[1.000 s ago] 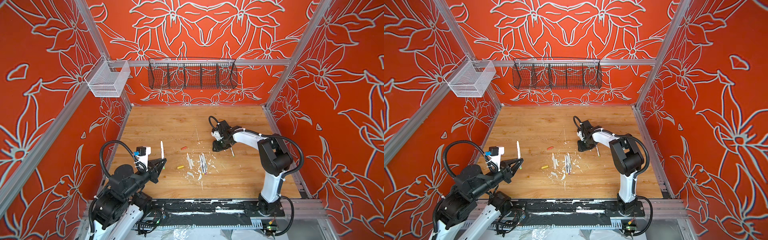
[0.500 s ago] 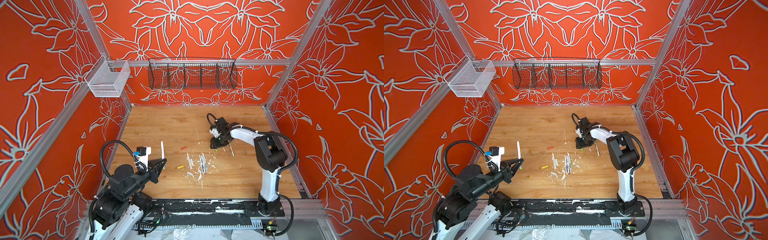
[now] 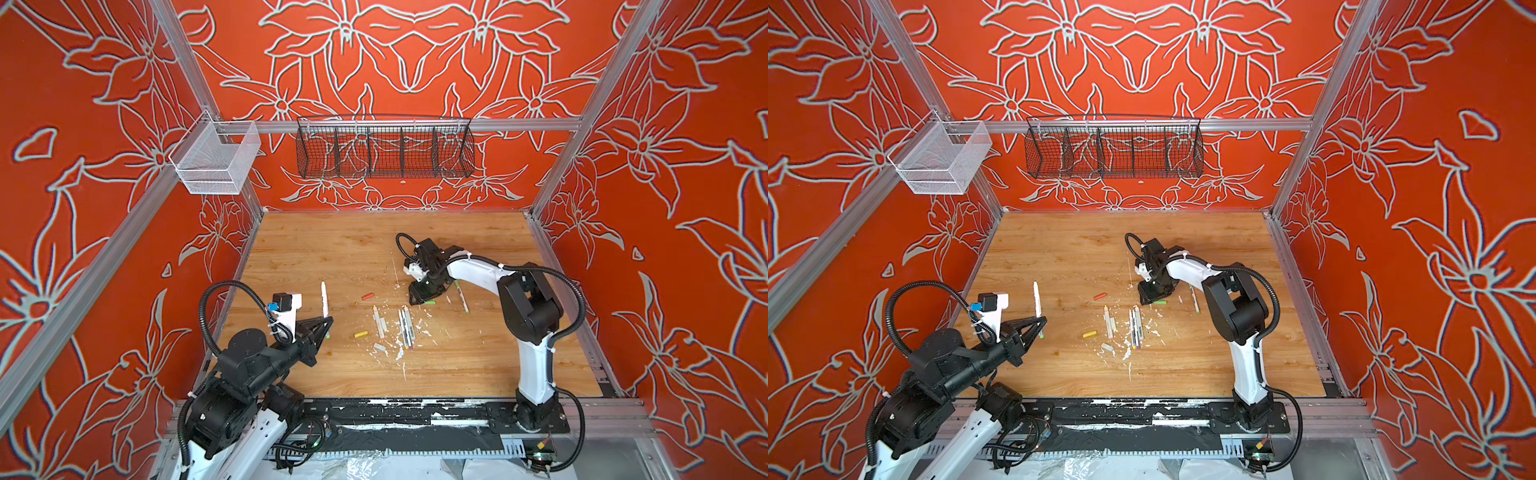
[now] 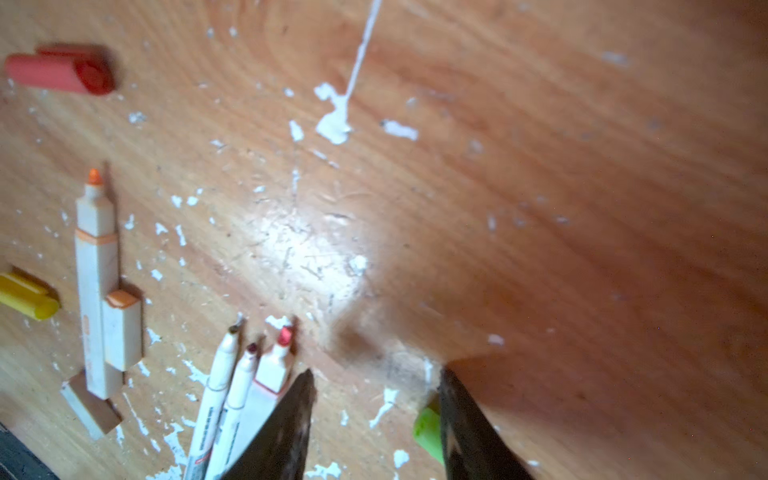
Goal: Insert the pens into the pen caps
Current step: 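Swing the green cap toward the marker while the left arm raises it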
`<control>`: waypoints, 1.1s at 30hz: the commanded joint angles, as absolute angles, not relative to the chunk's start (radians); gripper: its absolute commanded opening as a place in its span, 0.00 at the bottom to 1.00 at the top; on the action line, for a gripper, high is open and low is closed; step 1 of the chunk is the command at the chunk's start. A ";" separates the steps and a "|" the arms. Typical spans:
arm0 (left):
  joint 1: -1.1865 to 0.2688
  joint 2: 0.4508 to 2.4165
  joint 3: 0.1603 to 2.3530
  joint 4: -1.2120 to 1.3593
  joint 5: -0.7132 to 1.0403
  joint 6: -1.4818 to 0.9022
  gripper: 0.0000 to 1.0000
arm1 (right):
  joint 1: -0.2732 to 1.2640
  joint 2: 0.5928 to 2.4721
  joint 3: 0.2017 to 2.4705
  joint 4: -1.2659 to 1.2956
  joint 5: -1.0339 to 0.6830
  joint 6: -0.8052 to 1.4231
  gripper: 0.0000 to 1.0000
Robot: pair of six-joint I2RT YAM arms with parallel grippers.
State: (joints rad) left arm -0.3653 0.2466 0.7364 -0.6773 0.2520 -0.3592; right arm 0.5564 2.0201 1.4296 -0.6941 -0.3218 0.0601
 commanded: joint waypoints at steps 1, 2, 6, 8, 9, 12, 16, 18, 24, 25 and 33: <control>-0.354 0.255 0.727 -0.648 0.275 -0.346 0.00 | 0.572 1.995 1.364 -0.769 -0.318 0.061 0.50; -0.354 0.257 0.727 -0.647 0.279 -0.344 0.00 | 0.573 1.988 1.356 -0.772 -0.310 0.064 0.50; -0.349 0.259 0.727 -0.646 0.287 -0.345 0.00 | 0.573 1.932 1.322 -0.759 -0.306 0.074 0.50; -0.347 0.258 0.726 -0.644 0.287 -0.344 0.00 | 0.574 1.892 1.322 -0.753 -0.316 0.085 0.50; -0.348 0.258 0.726 -0.645 0.288 -0.345 0.00 | 0.573 1.865 1.317 -0.745 -0.310 0.099 0.50; -0.347 0.256 0.726 -0.645 0.288 -0.345 0.00 | 0.562 1.794 1.279 -0.710 -0.295 0.150 0.51; -0.347 0.259 0.726 -0.643 0.292 -0.343 0.00 | 0.531 1.761 1.230 -0.693 -0.251 0.219 0.55; -0.347 0.260 0.726 -0.643 0.294 -0.343 0.00 | 0.515 1.773 1.219 -0.691 -0.237 0.242 0.56; -0.346 0.252 0.726 -0.643 0.293 -0.344 0.00 | 0.492 1.839 1.219 -0.657 -0.253 0.267 0.57; -0.345 0.250 0.726 -0.643 0.293 -0.345 0.00 | 0.492 1.848 1.223 -0.653 -0.257 0.268 0.57; -0.346 0.244 0.726 -0.644 0.289 -0.345 0.00 | 0.492 1.926 1.266 -0.639 -0.248 0.275 0.54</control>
